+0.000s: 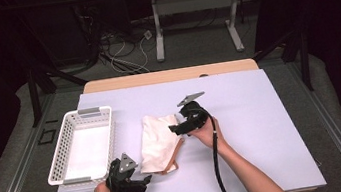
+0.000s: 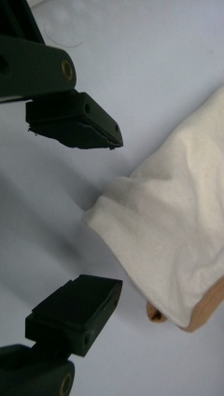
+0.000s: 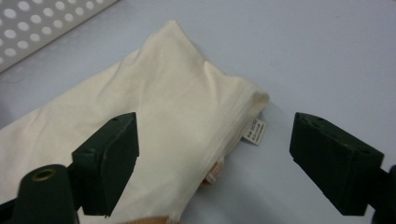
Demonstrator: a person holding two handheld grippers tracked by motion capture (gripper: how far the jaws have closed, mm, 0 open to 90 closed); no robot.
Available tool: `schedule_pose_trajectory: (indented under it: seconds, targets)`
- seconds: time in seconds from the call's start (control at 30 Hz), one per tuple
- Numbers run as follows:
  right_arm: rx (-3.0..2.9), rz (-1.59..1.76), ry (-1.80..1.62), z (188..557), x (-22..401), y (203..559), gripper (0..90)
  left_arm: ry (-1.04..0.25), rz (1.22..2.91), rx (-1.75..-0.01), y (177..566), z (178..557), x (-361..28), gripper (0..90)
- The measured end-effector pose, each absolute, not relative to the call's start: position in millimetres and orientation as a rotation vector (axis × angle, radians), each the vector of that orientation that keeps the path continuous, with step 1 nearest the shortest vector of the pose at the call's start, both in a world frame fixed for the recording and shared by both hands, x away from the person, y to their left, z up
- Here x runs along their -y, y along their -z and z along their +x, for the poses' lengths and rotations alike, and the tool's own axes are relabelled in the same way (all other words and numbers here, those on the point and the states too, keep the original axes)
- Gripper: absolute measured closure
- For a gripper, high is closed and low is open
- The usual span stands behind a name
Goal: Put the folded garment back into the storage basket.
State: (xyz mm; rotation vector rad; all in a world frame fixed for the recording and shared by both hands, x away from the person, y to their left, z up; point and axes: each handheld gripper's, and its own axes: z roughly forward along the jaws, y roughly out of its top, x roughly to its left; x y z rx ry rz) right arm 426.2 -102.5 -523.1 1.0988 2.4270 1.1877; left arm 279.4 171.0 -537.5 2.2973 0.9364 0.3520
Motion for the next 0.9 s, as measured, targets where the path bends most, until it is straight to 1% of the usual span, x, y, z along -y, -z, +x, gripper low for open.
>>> schedule_pose_trajectory:
  seconds: [0.1, 0.17, 0.33, 0.53, 0.63, 0.8, 0.9]
  targets:
    - [-2.441, 1.078, -1.189, 416, 116, 518, 13.0, -0.343, 2.264, -0.945, 533, 279, -173, 21.2]
    - [-2.439, 1.06, -1.192, 410, 125, 516, 11.7, -0.345, 2.255, -0.947, 529, 279, -174, 15.9]
    - [-2.431, 1.058, -1.224, 391, 151, 514, 9.3, -0.334, 2.216, -0.959, 520, 285, -176, 13.0]
    - [-2.413, 1.05, -1.264, 371, 178, 517, 8.2, -0.284, 2.202, -0.995, 513, 299, -172, 7.7]
    - [-2.404, 1.035, -1.272, 362, 189, 517, 7.8, -0.261, 2.214, -1.013, 510, 307, -166, 6.2]
    - [-2.371, 1.041, -1.32, 351, 205, 514, 7.4, -0.257, 2.257, -1.039, 500, 326, -160, 3.6]
    - [-2.345, 1.041, -1.324, 345, 214, 513, 7.6, -0.222, 2.28, -1.065, 495, 340, -158, 0.7]
